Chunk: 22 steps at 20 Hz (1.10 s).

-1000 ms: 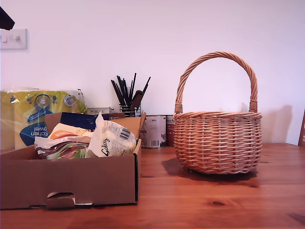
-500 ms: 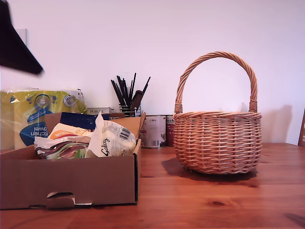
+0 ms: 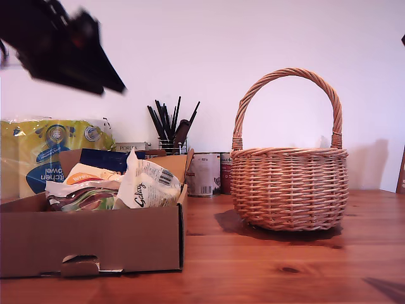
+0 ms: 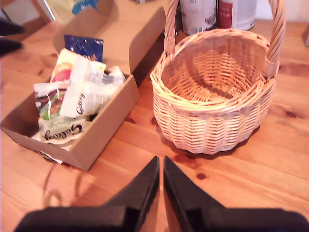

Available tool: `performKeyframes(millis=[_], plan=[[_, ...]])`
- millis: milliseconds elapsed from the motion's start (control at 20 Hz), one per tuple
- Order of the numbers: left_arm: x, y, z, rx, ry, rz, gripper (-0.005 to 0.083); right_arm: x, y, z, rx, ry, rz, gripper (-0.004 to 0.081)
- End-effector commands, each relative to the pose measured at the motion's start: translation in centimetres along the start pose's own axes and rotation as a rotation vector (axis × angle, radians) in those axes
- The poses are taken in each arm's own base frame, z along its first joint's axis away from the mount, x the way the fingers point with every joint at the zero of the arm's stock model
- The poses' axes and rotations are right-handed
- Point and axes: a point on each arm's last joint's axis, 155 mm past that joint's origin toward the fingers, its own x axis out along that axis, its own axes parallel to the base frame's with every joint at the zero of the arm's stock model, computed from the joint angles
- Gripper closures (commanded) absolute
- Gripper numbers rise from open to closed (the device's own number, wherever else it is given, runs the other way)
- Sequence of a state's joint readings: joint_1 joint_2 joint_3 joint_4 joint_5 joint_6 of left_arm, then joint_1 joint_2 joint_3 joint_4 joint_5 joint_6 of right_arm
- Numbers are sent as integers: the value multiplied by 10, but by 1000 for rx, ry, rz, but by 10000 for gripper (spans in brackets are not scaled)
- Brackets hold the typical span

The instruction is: Move the bags of Easter eggs from the cardboard box on the left into the woven basket on the right side.

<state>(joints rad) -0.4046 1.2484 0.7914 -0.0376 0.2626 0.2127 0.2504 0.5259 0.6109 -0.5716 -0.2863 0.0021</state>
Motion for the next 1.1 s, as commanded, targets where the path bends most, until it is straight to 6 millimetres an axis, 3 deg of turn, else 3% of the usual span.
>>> performKeyframes(millis=[0,200,400,800,900,1050], plan=[[13,0,-6,10,-5,-1,6,5,0,-6,-1,15,7,783],[45,2,-9,29,-31,13,7,7,0,-4,-3,8,7,783],[74,11,-35,22,12,51,7,7,-1,-3,-4,5,6,783],[104,5,-76,0,96,20,22,7,-1,-3,-4,5,3,783],[106,-3,-78,-2,100,-7,115,7,-1,-3,-5,4,2,783],[108,-8,-80,-7,105,-26,349,7,-2,-2,-5,1,-4,783]])
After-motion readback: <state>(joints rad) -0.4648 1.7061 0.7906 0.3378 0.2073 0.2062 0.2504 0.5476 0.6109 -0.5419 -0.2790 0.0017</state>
